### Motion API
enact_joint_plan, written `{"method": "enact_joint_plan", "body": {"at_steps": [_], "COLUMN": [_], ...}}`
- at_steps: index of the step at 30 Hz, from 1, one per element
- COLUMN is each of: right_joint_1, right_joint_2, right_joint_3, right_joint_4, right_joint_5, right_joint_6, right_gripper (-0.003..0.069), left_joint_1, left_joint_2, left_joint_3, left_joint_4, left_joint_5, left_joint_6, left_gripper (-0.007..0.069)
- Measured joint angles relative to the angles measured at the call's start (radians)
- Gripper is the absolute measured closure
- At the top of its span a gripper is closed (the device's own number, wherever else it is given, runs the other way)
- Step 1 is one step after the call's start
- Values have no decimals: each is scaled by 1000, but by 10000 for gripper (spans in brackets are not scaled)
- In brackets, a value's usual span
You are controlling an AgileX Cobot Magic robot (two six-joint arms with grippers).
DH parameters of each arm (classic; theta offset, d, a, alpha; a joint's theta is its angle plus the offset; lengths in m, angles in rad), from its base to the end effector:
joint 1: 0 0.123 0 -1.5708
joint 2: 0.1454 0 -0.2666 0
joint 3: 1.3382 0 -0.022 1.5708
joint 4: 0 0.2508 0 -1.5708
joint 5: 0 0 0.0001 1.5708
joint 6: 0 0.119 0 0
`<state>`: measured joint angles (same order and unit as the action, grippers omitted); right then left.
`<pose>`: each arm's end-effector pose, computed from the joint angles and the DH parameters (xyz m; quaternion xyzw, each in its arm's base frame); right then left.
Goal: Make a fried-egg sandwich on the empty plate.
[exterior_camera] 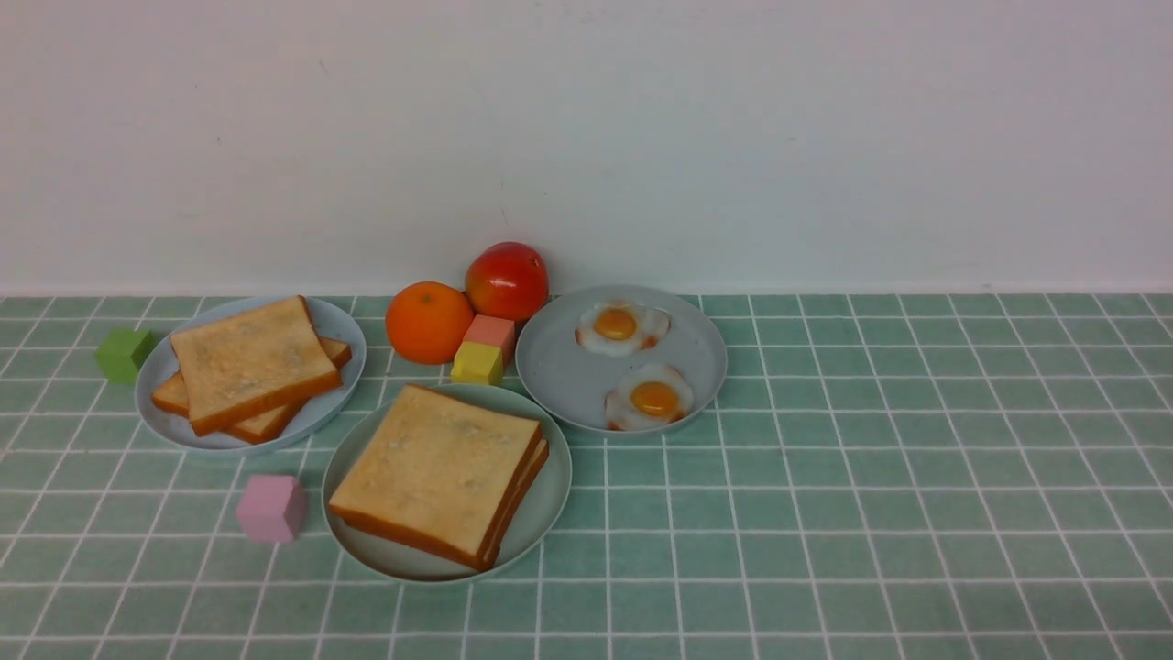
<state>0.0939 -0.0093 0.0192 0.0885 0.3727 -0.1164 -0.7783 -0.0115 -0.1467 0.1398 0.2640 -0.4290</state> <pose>0.0972 0.0130 0.1659 -0.0609 0.8007 0.0308 0.5951 0.0690 -0.0619 0.2388 0.1585 0.6949 -0.3471 0.6095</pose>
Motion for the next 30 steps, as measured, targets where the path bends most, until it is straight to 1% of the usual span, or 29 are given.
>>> {"method": "enact_joint_plan", "body": {"at_steps": [25, 26, 27, 28, 29, 30], "right_joint_1": [0, 0, 0, 0, 0, 0], "right_joint_2": [0, 0, 0, 0, 0, 0], "right_joint_3": [-2, -2, -2, -2, -3, -3], "right_joint_4": [4, 4, 4, 4, 5, 5], "right_joint_5": [12, 12, 12, 12, 12, 12], "right_joint_6": [-12, -12, -12, -12, -12, -12], "right_gripper": [660, 659, 659, 659, 659, 658], "left_joint_1": [3, 10, 43, 43, 114, 186], "left_joint_2": [0, 0, 0, 0, 0, 0], "left_joint_3": [1, 5, 13, 15, 34, 52], "left_joint_4": [10, 12, 12, 12, 3, -12], "left_joint_5": [0, -5, -13, -15, -32, -48], "left_joint_6": [0, 1, 6, 8, 30, 56], "left_gripper": [602, 604, 612, 614, 638, 638]}}
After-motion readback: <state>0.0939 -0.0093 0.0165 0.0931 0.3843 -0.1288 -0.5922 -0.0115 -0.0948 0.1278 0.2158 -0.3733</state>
